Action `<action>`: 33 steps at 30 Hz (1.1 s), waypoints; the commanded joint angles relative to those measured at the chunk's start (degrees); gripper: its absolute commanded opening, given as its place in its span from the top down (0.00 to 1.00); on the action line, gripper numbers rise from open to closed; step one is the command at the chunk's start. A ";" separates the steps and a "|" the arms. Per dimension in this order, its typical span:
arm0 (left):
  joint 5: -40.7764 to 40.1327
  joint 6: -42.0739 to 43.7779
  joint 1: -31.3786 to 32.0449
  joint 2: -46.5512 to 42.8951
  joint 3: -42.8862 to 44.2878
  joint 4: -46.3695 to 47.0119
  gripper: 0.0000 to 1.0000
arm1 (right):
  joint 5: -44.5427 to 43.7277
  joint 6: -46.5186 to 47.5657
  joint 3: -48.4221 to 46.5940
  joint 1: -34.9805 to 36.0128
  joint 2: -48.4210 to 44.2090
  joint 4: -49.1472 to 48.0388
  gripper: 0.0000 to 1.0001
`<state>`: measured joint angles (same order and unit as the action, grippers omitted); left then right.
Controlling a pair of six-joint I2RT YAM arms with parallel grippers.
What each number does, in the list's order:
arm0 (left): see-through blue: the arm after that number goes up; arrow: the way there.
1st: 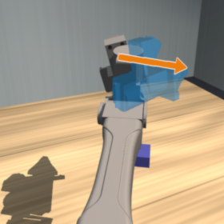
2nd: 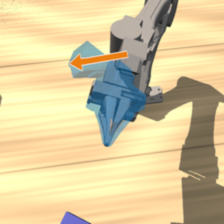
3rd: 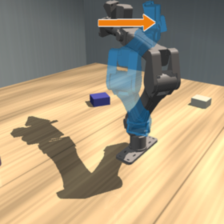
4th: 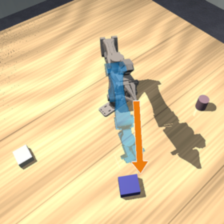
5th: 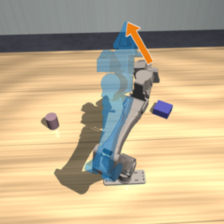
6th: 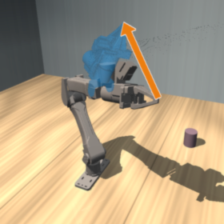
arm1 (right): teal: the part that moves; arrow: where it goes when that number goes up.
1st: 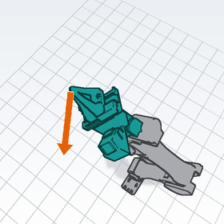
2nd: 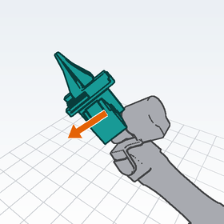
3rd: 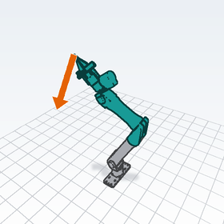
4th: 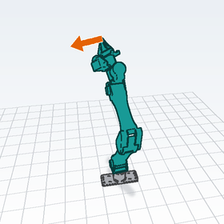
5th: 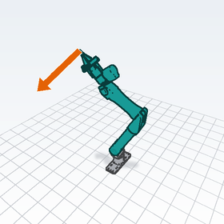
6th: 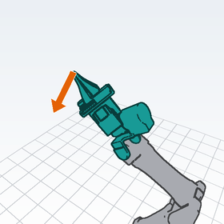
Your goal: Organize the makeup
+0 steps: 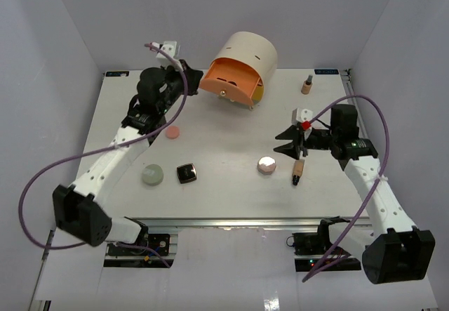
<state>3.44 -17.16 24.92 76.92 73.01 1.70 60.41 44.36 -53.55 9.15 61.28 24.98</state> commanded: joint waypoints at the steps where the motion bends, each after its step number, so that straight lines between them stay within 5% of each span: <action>1: 1.54 -1.84 -0.68 -13.63 -15.36 -0.86 0.88 | -13.36 6.25 -15.99 12.20 10.25 8.52 0.71; 11: -6.06 0.50 -1.28 -30.12 -32.69 -5.27 0.82 | -46.51 -10.57 -39.55 34.72 36.45 1.96 0.72; 20: -9.61 -0.32 -1.28 -36.19 -34.52 -4.85 0.70 | -67.50 -14.44 -54.27 37.61 52.64 0.89 0.64; 25: -9.67 -0.68 -1.28 -37.44 -34.51 -4.86 0.66 | -81.50 -10.01 -53.43 37.44 55.60 -7.33 0.44; 33: -8.69 -0.96 -1.28 -37.80 -34.61 -4.77 0.65 | -85.66 -6.27 -55.64 33.64 57.70 -13.62 0.13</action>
<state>-5.49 -17.68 24.05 39.71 38.39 -3.42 -19.11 36.07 -105.61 45.44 119.23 18.45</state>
